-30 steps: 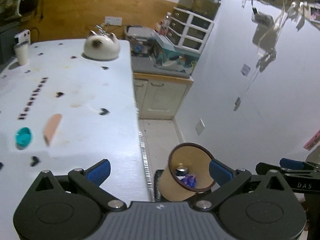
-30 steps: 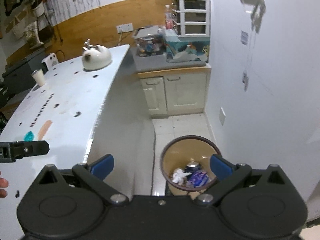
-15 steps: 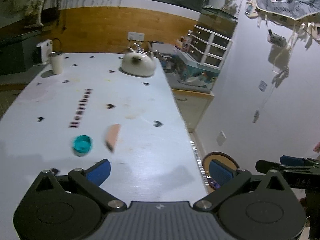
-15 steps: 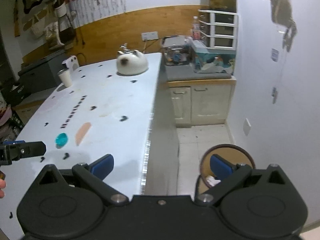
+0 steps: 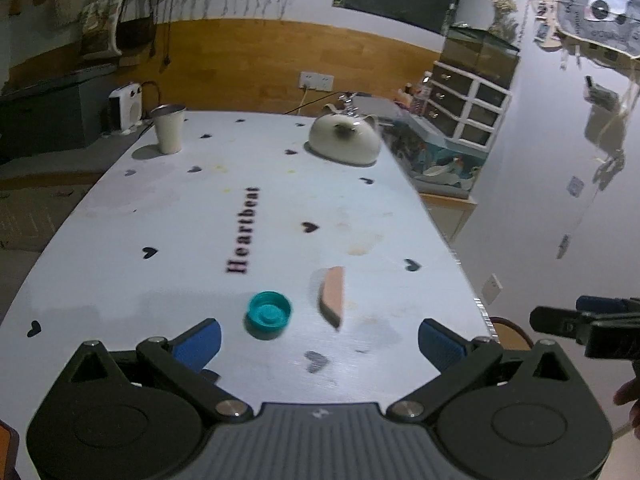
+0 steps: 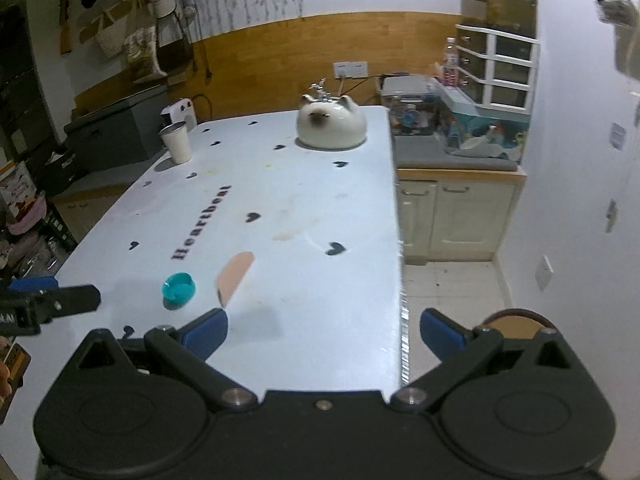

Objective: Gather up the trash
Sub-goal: 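Grasp the teal bottle cap with the left tool while the right tool grasps the tan wooden stick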

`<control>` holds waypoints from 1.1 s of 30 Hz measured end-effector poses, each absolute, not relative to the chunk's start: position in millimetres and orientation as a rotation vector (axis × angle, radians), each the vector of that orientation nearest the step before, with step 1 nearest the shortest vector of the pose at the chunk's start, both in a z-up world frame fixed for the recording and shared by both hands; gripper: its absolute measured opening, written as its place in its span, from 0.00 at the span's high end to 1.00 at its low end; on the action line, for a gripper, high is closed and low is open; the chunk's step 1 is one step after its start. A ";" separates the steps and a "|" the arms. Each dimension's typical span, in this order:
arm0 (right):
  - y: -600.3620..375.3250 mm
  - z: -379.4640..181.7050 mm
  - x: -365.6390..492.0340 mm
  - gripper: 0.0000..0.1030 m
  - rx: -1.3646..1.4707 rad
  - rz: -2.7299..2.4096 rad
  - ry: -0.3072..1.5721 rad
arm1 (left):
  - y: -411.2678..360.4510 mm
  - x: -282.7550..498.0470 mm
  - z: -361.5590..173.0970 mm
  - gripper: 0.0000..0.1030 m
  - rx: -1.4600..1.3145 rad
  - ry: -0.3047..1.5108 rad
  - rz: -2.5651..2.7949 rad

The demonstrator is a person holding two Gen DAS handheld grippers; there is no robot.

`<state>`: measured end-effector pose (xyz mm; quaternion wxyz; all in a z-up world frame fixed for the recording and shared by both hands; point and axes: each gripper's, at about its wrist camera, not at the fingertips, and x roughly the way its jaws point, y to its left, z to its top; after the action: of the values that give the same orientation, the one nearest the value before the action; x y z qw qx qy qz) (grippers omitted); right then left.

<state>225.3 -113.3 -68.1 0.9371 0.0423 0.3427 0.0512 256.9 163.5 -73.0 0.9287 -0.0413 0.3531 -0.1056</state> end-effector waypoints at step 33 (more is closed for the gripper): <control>-0.2 -195.0 393.3 0.32 -0.166 0.208 0.856 | 186.9 371.8 -173.3 0.27 -0.041 0.815 -0.250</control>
<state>393.3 -0.2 -195.0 0.9013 -0.0801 0.4136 0.1008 371.8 186.9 -173.3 0.9102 -0.0198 0.3954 -0.1215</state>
